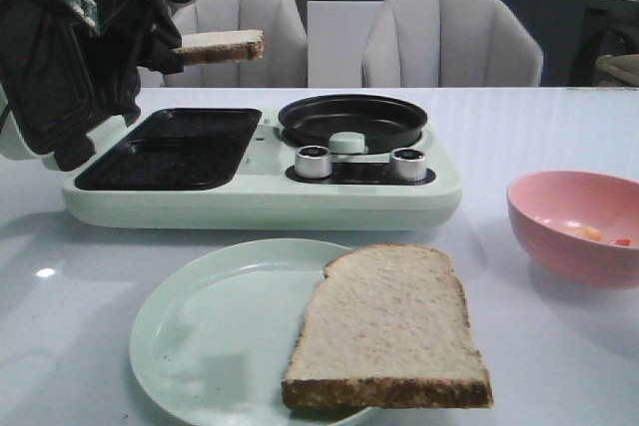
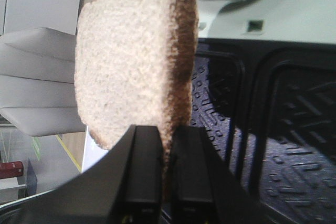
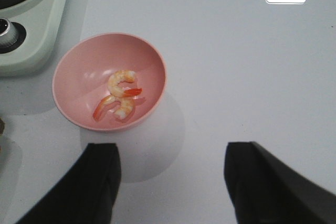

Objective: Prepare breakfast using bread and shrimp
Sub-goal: 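Lift the bread and lay it in the sandwich maker's far tray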

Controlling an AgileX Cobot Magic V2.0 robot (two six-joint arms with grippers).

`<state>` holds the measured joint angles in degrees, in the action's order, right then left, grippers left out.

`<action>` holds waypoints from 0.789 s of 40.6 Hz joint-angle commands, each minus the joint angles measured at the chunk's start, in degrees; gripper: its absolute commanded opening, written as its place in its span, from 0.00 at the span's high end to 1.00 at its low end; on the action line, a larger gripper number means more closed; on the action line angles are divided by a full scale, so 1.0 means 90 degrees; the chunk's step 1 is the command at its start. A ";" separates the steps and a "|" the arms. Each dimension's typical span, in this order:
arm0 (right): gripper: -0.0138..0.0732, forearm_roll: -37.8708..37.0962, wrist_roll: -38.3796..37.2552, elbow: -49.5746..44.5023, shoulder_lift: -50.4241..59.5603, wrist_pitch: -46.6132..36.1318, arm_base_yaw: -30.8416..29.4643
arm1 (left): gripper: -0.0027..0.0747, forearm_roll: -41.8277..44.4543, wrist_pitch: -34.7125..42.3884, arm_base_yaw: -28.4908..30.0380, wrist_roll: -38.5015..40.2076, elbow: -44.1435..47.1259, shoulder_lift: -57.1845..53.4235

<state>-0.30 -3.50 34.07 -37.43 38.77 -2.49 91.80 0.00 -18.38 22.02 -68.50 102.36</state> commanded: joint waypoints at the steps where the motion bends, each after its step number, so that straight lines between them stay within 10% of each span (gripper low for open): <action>1: 0.22 -0.0070 0.0047 0.0180 -0.0005 -0.0438 -0.0025 | 0.84 0.0024 0.0223 0.0188 -0.0062 -0.0553 0.0065; 18: 0.22 -0.0070 0.0047 0.0180 -0.0005 -0.0438 -0.0025 | 0.81 0.0024 0.0099 0.0472 -0.0061 -0.0904 0.1024; 32: 0.22 -0.0070 0.0047 0.0180 -0.0005 -0.0438 -0.0025 | 0.34 0.0024 -0.0064 0.0472 0.0189 -0.0891 0.0981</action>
<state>-0.30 -3.50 34.07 -37.43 38.77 -2.49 92.27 0.00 -14.28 21.99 -75.25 114.82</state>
